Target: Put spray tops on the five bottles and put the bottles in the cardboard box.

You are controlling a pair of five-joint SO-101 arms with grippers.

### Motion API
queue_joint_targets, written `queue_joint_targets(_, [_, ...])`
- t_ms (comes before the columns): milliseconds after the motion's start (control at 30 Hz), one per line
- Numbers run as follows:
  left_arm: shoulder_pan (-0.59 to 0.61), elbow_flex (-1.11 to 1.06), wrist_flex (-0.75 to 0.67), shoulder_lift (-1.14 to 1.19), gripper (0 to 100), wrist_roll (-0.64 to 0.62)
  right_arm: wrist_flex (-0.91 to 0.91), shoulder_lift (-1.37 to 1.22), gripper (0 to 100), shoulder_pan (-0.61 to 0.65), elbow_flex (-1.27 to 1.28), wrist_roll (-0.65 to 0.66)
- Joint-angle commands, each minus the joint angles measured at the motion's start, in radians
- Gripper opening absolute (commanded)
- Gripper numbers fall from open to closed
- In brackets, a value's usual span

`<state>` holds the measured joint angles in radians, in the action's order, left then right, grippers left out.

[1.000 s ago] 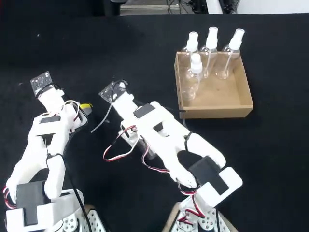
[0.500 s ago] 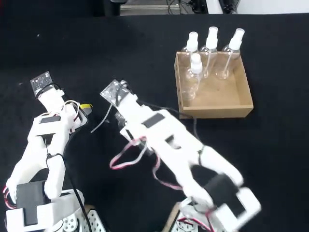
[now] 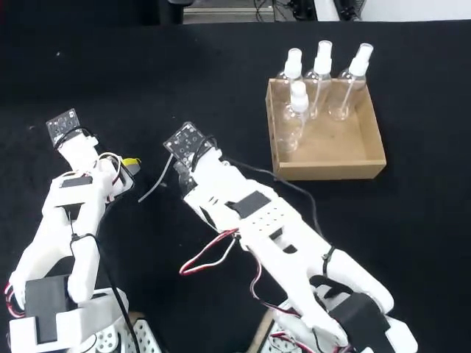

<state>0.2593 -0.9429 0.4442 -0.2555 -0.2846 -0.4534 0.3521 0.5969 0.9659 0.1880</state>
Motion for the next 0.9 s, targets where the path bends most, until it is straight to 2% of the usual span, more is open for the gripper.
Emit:
queue_joint_targets(0, [0.012,0.008,-0.009,-0.041,29,-0.008,0.028,0.012,10.7,-0.021,-0.005,-0.057])
queue_joint_targets(100, [0.012,0.008,-0.009,-0.041,29,-0.008,0.034,-0.027,10.0,-0.021,-0.024,-0.061])
queue_joint_targets(200, [0.012,0.008,-0.009,-0.04,29,-0.006,0.028,-0.033,0.6,-0.026,-0.042,-0.063])
queue_joint_targets(433, [0.012,0.008,-0.009,-0.04,29,-0.006,0.026,0.015,1.0,-0.025,-0.015,-0.064])
queue_joint_targets(700, [0.007,0.018,-0.002,-0.041,29,-0.005,-0.028,0.237,1.0,-0.08,0.051,-0.058])
queue_joint_targets(800, [0.004,0.104,0.109,-0.051,29,0.006,-0.023,0.262,1.0,-0.083,0.082,-0.06])
queue_joint_targets(867, [-0.019,0.199,0.21,-0.044,29,0.069,-0.023,0.262,1.0,-0.081,0.084,-0.061])
